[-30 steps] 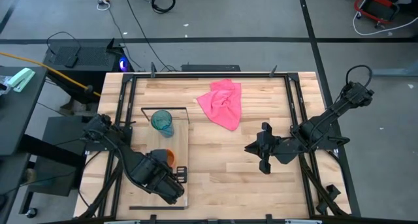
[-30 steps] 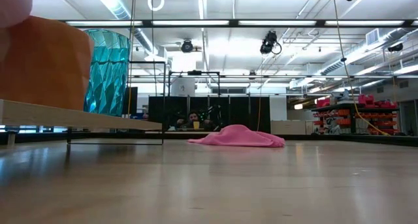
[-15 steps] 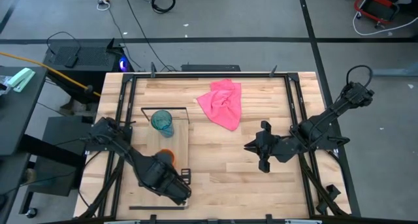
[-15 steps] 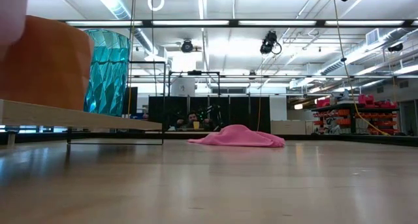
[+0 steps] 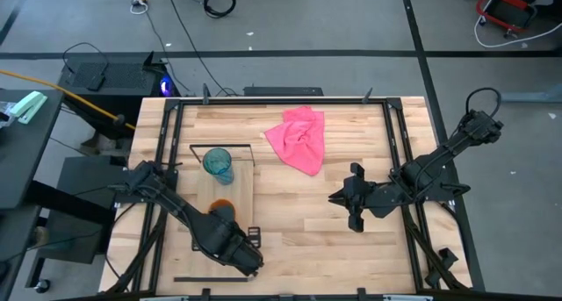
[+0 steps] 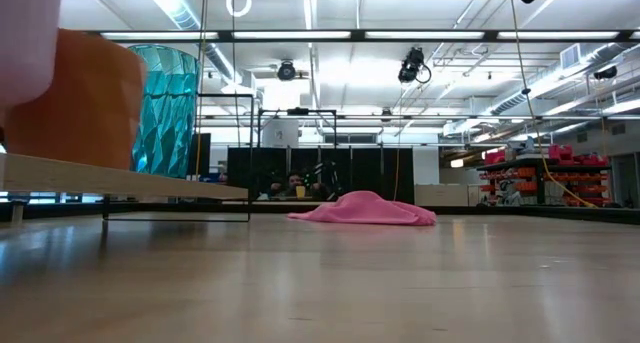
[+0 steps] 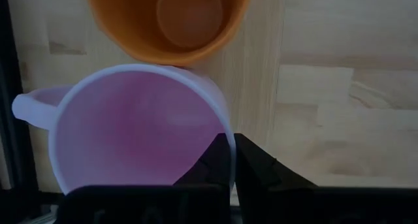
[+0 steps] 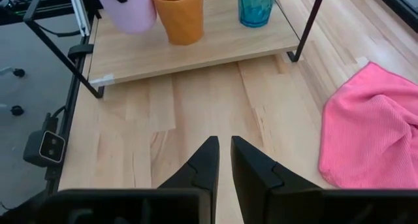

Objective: Stack small to large cups/mugs on shelf
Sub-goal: Put the purple cup on the shelf

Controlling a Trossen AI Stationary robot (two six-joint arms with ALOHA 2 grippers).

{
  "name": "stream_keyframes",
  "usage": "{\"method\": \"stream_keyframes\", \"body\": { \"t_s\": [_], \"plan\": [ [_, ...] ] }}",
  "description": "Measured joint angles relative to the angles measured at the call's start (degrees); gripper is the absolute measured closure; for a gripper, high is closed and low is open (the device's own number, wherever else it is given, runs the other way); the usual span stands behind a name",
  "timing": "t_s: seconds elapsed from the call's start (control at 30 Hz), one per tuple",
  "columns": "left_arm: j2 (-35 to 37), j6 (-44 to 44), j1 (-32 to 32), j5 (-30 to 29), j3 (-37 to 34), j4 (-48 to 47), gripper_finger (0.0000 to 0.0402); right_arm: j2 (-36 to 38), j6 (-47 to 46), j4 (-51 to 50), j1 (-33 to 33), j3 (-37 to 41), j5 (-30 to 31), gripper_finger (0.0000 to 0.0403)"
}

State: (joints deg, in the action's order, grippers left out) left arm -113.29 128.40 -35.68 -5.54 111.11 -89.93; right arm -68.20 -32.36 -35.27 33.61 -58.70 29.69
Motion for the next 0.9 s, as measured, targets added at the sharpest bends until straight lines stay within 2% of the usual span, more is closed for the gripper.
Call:
{"method": "stream_keyframes", "body": {
  "t_s": [0.5,0.7,0.9],
  "plan": [
    [-0.8,-2.8,2.0,-2.2,0.0,0.6,0.039,0.0,-1.1,0.0,0.0,0.0,-1.3,0.0356],
    [-0.8,-1.5,-0.3,2.3,0.0,2.0,0.039,0.0,-1.1,-0.1,0.0,0.0,-1.9,0.0356],
    [-0.8,0.4,-1.9,3.1,0.0,1.9,0.039,0.0,-0.6,0.0,0.0,0.0,-1.9,0.0356]
  ]
}}
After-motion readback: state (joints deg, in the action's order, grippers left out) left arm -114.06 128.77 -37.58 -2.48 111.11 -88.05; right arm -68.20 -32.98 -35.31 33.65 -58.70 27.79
